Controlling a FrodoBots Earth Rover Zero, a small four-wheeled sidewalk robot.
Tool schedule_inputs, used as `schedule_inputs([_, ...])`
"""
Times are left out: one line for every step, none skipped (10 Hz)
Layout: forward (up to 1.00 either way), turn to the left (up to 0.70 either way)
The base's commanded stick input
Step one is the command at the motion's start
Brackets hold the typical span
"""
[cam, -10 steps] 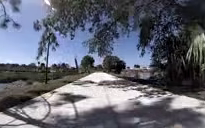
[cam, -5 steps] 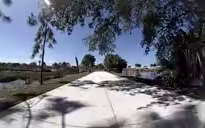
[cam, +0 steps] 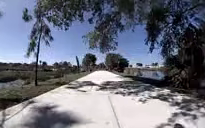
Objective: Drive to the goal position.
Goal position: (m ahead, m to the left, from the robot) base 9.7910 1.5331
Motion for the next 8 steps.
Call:
schedule_inputs([1.0,0.0])
schedule_inputs([1.0,0.0])
schedule_inputs([1.0,0.0])
schedule_inputs([1.0,0.0])
schedule_inputs([1.0,0.0])
schedule_inputs([1.0,0.0])
schedule_inputs([1.0,-0.38])
schedule_inputs([1.0,-0.4])
